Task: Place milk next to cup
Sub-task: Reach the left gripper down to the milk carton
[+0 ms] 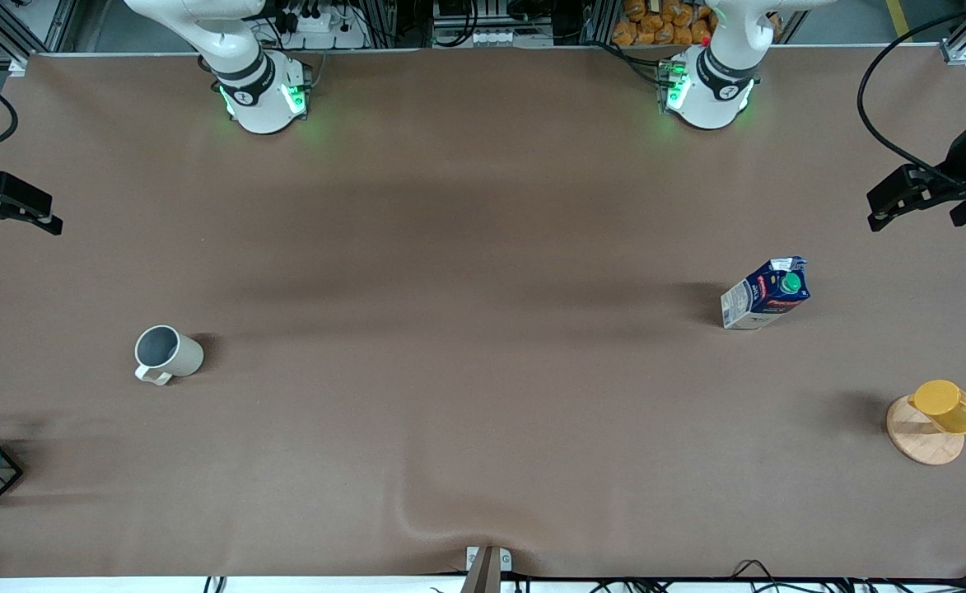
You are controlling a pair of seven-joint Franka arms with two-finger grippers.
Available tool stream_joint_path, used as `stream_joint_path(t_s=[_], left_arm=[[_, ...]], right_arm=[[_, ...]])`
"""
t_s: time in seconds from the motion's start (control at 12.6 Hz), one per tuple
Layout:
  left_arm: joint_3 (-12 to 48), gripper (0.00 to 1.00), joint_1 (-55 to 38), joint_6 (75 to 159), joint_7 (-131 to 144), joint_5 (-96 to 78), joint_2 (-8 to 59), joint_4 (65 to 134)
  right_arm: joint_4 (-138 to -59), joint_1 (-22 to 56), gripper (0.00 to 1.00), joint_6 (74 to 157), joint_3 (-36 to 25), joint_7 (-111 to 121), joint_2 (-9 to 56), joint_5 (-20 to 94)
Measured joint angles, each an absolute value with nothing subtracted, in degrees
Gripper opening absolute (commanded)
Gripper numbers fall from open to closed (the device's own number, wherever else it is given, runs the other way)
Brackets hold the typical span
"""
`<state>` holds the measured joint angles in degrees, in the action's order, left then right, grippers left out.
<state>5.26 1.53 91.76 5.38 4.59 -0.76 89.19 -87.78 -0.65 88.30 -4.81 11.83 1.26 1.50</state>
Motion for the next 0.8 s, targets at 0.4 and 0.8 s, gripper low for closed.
stream_joint_path(t_s=[0.4,0.8], left_arm=[[4.8,1.00,1.7,91.0,5.4,4.6,-0.3,89.2],[4.8,1.00,1.7,89.8,5.4,4.6,3.1,91.7]], right_arm=[[-88.2,-0.6,1.00,87.6,-4.9,11.8,-0.2,1.2],[-89.6,-0.6,1.00,87.1,-4.9,11.8,-2.3,1.1]])
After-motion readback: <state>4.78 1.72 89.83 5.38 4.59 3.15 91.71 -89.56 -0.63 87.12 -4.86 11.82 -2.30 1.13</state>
